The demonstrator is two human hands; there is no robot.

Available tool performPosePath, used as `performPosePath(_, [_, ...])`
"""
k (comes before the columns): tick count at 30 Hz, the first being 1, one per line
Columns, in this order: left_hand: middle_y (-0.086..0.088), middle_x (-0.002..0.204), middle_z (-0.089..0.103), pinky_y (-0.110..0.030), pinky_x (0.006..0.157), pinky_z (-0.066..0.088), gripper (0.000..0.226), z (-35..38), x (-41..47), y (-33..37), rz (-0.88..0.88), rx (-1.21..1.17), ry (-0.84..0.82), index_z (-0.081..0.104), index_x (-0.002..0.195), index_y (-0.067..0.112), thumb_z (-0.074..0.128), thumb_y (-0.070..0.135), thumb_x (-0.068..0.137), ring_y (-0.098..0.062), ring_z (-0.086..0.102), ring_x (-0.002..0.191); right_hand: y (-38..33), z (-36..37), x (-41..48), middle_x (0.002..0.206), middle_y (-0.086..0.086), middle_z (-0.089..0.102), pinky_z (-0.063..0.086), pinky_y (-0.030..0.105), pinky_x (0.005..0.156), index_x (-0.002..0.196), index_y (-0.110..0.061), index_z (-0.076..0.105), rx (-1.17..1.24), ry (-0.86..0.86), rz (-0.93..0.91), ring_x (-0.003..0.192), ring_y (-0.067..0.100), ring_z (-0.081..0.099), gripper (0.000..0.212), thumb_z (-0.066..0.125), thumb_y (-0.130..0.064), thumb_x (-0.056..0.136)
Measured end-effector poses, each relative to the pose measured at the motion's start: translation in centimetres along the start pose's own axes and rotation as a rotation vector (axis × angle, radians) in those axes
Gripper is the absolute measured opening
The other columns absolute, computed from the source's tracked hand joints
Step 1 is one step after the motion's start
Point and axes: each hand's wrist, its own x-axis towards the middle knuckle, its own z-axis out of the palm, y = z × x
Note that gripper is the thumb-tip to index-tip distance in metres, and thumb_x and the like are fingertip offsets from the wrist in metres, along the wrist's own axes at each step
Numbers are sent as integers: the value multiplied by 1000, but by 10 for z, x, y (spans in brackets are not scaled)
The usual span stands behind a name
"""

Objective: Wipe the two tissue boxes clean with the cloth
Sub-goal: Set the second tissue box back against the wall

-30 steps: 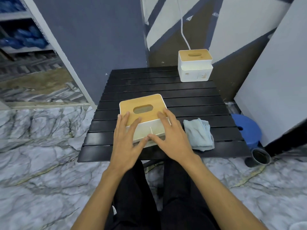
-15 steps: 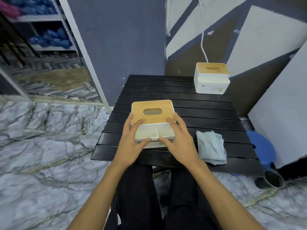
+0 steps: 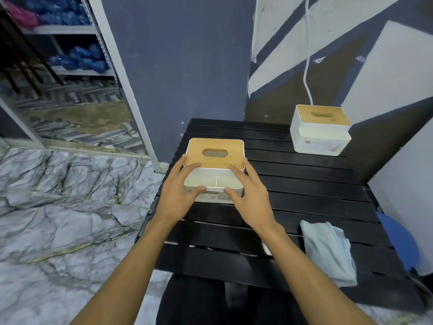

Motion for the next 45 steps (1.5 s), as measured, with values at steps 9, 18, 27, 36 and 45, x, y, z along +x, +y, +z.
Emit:
performPosePath(9, [8, 161, 31, -50, 112, 41, 60, 7, 75, -30, -3, -66, 8, 57, 138, 30, 79, 24, 83, -16, 31, 147, 11, 23, 74, 163, -6, 17, 35, 35, 113, 142, -32, 48, -23, 37, 15, 142, 18, 36, 56, 69, -31, 90])
performPosePath(18, [9, 160, 31, -43, 111, 44, 58, 17, 156, -55, 22, -61, -33, 56, 137, 35, 78, 22, 85, -20, 36, 144, 32, 35, 151, 161, -5, 24, 43, 42, 109, 140, -32, 52, -63, 61, 26, 133, 21, 48, 58, 73, -36, 86])
performPosePath(27, [11, 161, 30, -52, 111, 40, 59, 20, 218, -71, -6, 8, -70, 53, 140, 37, 76, 23, 87, -26, 41, 142, 46, 46, 212, 161, -1, 26, 45, 44, 107, 139, -28, 53, -41, 45, -4, 127, 25, 54, 58, 74, -32, 86])
performPosePath(36, [11, 161, 29, -51, 108, 39, 60, 26, 243, -75, -36, -10, -61, 51, 142, 36, 73, 21, 88, -26, 36, 145, 50, 52, 239, 160, -1, 28, 43, 43, 109, 139, -28, 53, -61, 66, -14, 131, 24, 50, 58, 74, -34, 86])
performPosePath(45, [12, 161, 29, -52, 106, 40, 60, 26, 243, -78, -40, -25, -64, 51, 142, 37, 74, 22, 88, -27, 35, 145, 48, 52, 239, 160, -2, 28, 35, 38, 113, 140, -29, 52, -80, 82, 3, 140, 23, 38, 58, 73, -35, 86])
